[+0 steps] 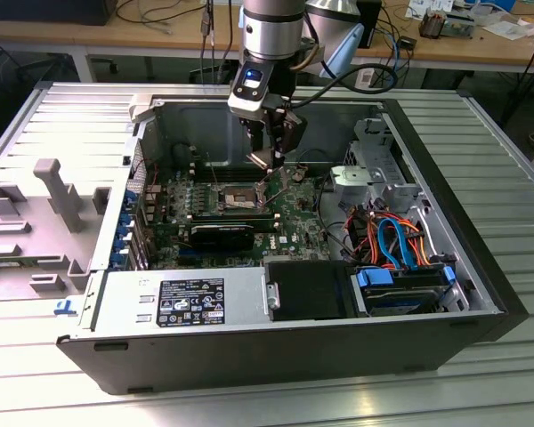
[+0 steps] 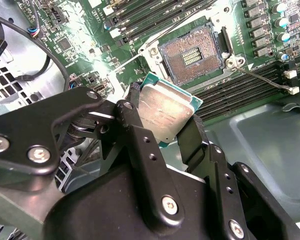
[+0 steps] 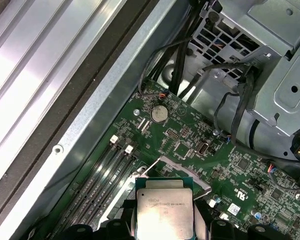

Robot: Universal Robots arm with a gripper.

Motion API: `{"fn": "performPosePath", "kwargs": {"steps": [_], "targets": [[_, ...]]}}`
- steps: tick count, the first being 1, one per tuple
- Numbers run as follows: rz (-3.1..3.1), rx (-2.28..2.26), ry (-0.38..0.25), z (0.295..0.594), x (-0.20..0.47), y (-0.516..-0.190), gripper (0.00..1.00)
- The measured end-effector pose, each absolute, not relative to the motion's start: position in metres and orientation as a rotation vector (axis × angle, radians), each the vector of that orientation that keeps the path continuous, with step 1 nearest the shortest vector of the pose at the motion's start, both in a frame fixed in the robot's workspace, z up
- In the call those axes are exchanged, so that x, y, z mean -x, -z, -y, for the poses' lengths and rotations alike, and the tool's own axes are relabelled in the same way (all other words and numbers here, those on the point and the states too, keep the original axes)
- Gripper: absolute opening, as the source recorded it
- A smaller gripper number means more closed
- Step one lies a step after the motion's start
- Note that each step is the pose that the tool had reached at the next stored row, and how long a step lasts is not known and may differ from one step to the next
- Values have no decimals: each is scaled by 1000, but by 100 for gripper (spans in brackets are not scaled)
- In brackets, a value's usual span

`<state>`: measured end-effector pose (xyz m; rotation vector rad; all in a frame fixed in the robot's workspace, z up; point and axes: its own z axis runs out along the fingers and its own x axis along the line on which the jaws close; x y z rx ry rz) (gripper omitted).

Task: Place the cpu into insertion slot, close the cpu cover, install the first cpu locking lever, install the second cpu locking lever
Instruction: 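Place the cpu into insertion slot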

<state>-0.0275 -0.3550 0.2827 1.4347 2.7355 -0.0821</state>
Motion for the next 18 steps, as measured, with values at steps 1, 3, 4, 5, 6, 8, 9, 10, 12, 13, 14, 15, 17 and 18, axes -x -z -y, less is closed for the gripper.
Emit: {"fn": "performPosePath", "kwargs": {"steps": [1, 3, 4, 5, 6, 8, 9, 10, 12, 13, 14, 15, 17, 18], "targets": [[-2735, -1436, 83, 355, 27, -283, 54], [-2733, -1437, 84, 355, 27, -283, 54], [-2733, -1438, 84, 355, 27, -283, 54], [-2732, -1440, 85, 355, 27, -283, 54], [-2730, -1442, 86, 355, 27, -283, 54], [-2729, -1443, 87, 355, 27, -283, 54], [-2728, -1445, 88, 355, 27, -283, 54], [-2728, -1446, 88, 355, 27, -283, 54], [-2726, -1448, 89, 355, 27, -283, 54], [-2725, -1449, 89, 355, 27, -283, 54], [-2725, -1450, 90, 355, 27, -283, 54], [-2724, -1451, 91, 355, 27, -283, 54], [-2722, -1453, 91, 355, 27, -283, 54], [-2722, -1454, 92, 355, 27, -283, 54]]}}
